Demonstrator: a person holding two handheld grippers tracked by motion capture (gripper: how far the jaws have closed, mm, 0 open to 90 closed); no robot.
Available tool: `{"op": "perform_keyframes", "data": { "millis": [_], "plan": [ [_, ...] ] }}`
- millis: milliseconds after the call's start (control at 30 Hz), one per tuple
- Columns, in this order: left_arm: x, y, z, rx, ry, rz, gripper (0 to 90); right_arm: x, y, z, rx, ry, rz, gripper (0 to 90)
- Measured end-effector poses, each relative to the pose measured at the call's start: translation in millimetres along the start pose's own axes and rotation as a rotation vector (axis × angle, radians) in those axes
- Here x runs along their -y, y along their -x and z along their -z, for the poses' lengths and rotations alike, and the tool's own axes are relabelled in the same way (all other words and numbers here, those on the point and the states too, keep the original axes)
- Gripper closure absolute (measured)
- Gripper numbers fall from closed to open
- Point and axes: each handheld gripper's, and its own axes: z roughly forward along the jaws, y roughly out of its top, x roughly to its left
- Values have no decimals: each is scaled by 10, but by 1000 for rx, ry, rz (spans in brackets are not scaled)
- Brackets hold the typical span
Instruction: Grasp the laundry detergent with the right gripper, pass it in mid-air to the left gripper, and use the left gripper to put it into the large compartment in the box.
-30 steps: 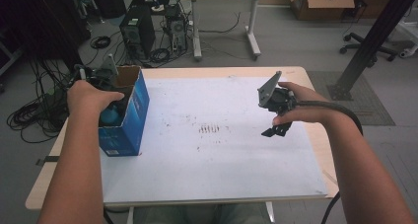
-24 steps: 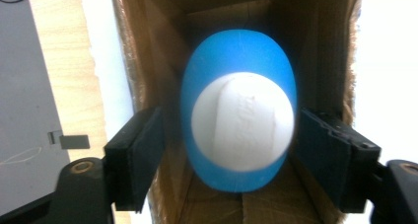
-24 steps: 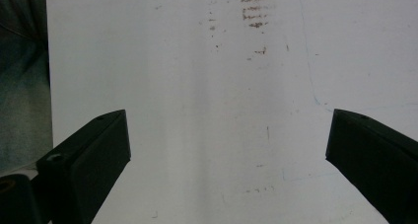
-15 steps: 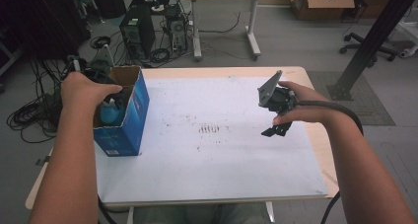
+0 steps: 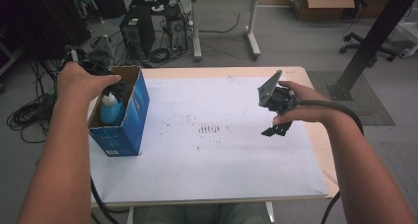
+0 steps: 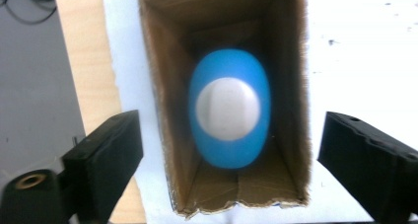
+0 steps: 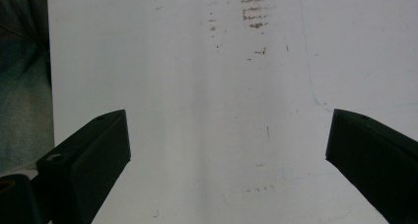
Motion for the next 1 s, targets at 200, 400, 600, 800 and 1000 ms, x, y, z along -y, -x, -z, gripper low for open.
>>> {"op": "perform_keyframes", "data": {
  "millis": [200,400,600,800,1000],
  "plan": [
    [-20,103,136,33,20,-70,45,-14,2,3,-2,-3,0,33],
    [-60,279,303,44,50,-165,45,-30,-3,14,0,-5,-1,33],
    [-107,501,427,35,65,-365,45,-22,-5,32,2,-5,-5,33],
    [-137,766,515,78,93,-531,44,-3,-3,57,6,-11,-11,33],
    [-174,956,609,99,87,-634,44,8,-6,82,3,-14,-9,33]
  ]
}}
